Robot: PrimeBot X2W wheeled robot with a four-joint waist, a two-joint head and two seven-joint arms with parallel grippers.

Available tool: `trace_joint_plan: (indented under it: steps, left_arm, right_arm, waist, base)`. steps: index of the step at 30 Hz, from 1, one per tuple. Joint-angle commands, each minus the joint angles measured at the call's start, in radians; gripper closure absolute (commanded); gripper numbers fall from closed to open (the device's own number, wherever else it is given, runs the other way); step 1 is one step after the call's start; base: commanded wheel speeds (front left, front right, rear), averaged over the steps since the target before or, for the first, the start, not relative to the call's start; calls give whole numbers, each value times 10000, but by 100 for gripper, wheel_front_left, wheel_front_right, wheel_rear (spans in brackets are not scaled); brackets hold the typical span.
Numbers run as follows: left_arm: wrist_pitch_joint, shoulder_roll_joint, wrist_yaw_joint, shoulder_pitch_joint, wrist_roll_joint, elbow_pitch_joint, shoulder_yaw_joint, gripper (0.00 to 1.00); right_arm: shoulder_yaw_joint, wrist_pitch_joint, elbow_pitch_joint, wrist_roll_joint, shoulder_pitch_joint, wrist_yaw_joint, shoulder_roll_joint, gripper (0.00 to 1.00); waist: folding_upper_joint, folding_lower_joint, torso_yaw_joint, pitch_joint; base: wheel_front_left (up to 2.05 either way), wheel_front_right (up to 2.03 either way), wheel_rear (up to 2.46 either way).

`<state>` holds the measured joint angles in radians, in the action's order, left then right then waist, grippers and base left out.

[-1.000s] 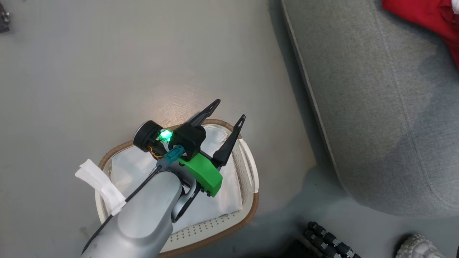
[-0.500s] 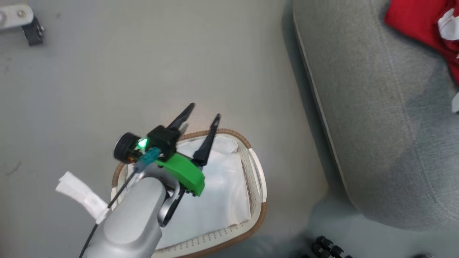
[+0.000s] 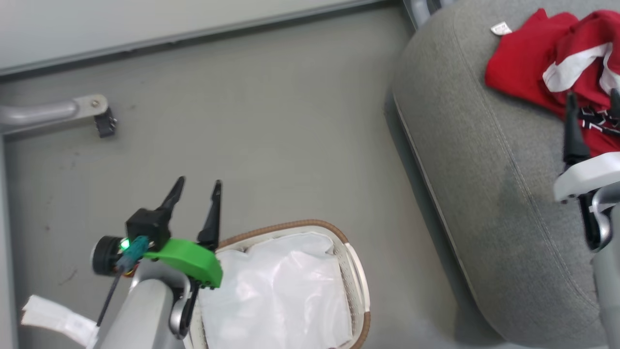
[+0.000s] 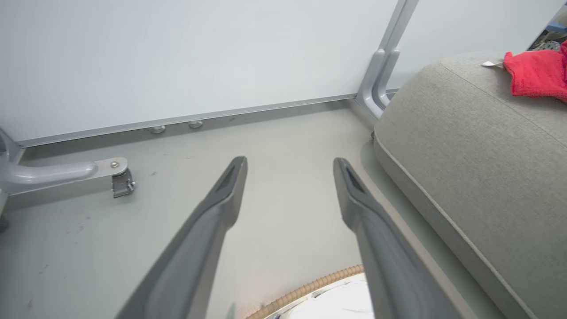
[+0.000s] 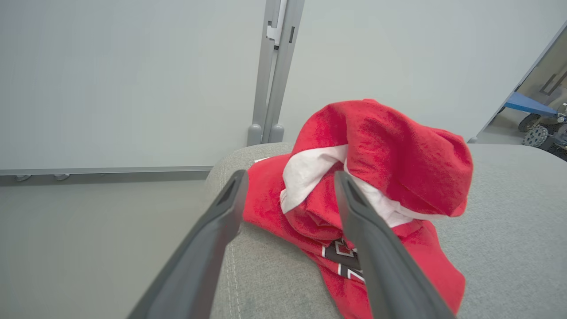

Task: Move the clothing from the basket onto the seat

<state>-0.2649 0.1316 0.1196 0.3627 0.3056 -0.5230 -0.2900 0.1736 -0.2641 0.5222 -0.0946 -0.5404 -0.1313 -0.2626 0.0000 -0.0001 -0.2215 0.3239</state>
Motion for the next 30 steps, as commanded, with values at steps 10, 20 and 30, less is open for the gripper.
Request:
trace_joint_plan:
  steps: [10,20,30]
  left_arm:
    - [9,-268,-321,-1384,-942,539,2488,0]
    - [9,-691,-144,-2685,-1439,1147,3871,0]
    - [9,-802,-15,-3843,-1185,1258,3949,0]
  right_arm:
    - [-989,-3,-708,-786,1448,11,978,0]
    - [-1428,-3,-920,-663,2955,11,1601,0]
    - [-1445,-3,-867,-692,4219,11,1840,0]
  waist:
    - [0,1,1277,-1390]
    - [0,1,1621,-2196]
    - [0,1,1722,-2963]
  base:
    - [0,0,0]
    - [0,0,0]
    - [0,0,0]
